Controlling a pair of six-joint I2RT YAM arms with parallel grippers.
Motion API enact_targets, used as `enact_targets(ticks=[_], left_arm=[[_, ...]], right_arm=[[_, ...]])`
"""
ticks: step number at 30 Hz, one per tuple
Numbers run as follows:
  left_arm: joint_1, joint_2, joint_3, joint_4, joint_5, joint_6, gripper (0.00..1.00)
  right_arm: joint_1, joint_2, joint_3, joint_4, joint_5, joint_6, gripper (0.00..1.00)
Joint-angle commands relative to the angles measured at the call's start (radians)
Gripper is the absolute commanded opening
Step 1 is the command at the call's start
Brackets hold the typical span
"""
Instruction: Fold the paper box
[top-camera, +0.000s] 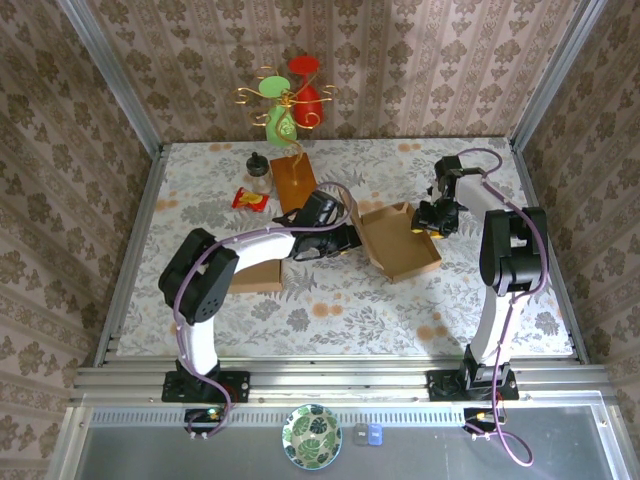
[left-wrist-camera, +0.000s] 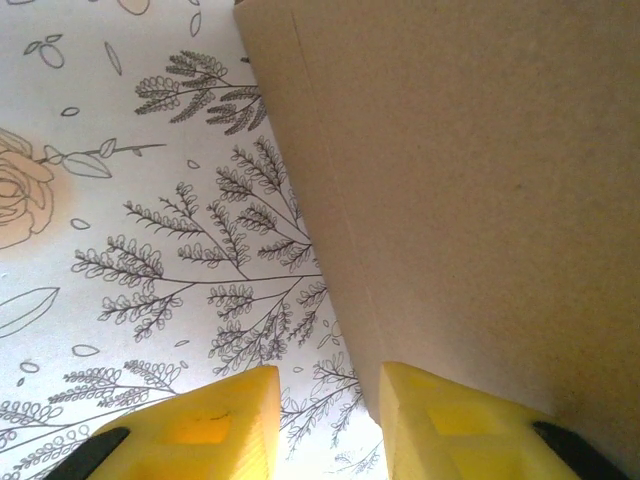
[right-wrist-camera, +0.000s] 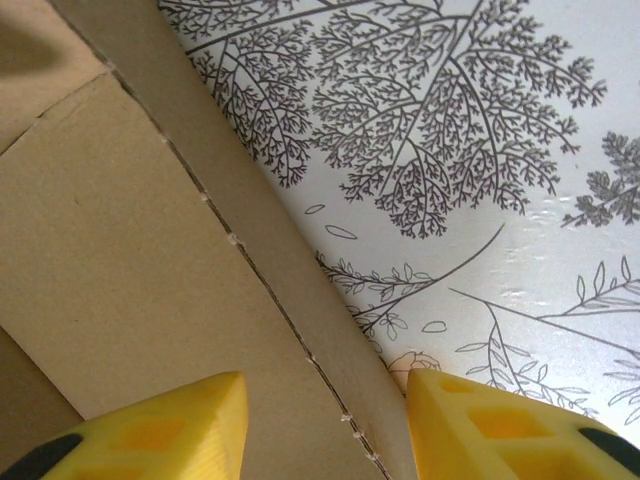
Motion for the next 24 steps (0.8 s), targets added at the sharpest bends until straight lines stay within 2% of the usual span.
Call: enact_targets(ticks=[1, 6, 12, 24], left_arm=[[0.003, 0.02, 0.037, -0.035, 0.017, 0.004, 0.32], [0.018, 0.002, 0.034, -0.043, 0.007, 0.013, 0.33], [0.045, -0.011, 0.03, -0.037, 0.011, 0.017, 0.34], [0.079, 0.024, 0.093, -0.031, 0.068, 0.024, 0.35]], right_arm=[[0.008, -0.006, -0.024, -0.019, -0.009, 0.022, 0.42], [0.016, -0.049, -0.081, 0.003, 0.015, 0.083, 0.31], [0.031, -0.111, -0.15, 0.03, 0.056, 0.175, 0.26], [0.1, -0.293, -0.352, 0.1, 0.096, 0.65, 0.25]])
